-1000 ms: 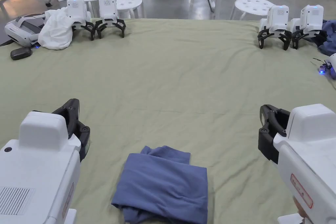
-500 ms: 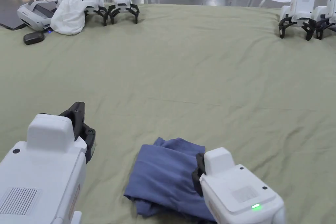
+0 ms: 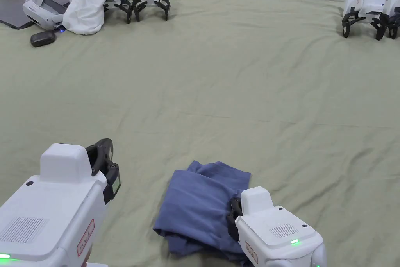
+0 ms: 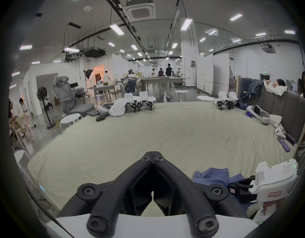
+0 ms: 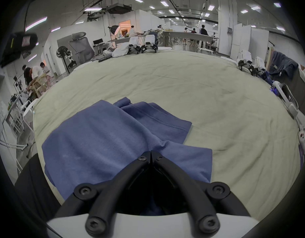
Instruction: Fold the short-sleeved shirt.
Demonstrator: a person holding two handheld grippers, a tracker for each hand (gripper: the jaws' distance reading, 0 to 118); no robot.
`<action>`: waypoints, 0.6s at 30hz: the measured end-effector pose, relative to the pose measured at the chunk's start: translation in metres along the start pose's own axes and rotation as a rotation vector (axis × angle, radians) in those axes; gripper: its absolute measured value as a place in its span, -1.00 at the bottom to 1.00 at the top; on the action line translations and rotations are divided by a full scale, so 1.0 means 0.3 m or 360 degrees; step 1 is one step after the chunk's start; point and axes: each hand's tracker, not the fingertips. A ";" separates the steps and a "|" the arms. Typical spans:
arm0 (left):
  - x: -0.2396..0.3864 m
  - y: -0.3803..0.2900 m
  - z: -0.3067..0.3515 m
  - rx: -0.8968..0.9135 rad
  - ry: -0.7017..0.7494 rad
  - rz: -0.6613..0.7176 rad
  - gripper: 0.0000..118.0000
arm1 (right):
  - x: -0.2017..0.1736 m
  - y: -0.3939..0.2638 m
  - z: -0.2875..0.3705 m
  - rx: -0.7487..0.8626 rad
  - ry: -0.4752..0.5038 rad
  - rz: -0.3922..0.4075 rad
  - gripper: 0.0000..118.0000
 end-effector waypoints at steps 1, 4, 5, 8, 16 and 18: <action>-0.002 -0.005 -0.008 -0.0050 -0.0074 0.0027 -0.98 | 0.003 -0.001 -0.001 0.0005 0.0005 -0.0004 -0.95; -0.021 -0.022 -0.061 -0.0242 -0.0269 0.0199 -0.24 | -0.001 -0.004 0.005 0.0010 0.0006 -0.0001 -0.95; -0.029 -0.031 -0.082 -0.0315 -0.0326 0.0274 0.25 | -0.001 -0.003 0.004 0.0010 0.0005 0.0000 -0.95; -0.042 -0.091 -0.190 -0.0618 -0.0586 0.0471 0.83 | 0.000 -0.002 0.006 0.0009 0.0011 -0.0007 -0.95; -0.040 -0.249 -0.434 -0.1027 -0.0805 0.0860 0.94 | 0.013 0.006 0.003 -0.0014 0.0040 -0.0010 -0.95; -0.029 -0.273 -0.478 -0.1111 -0.0951 0.0976 0.73 | 0.016 0.006 0.002 -0.0018 0.0048 -0.0021 -0.95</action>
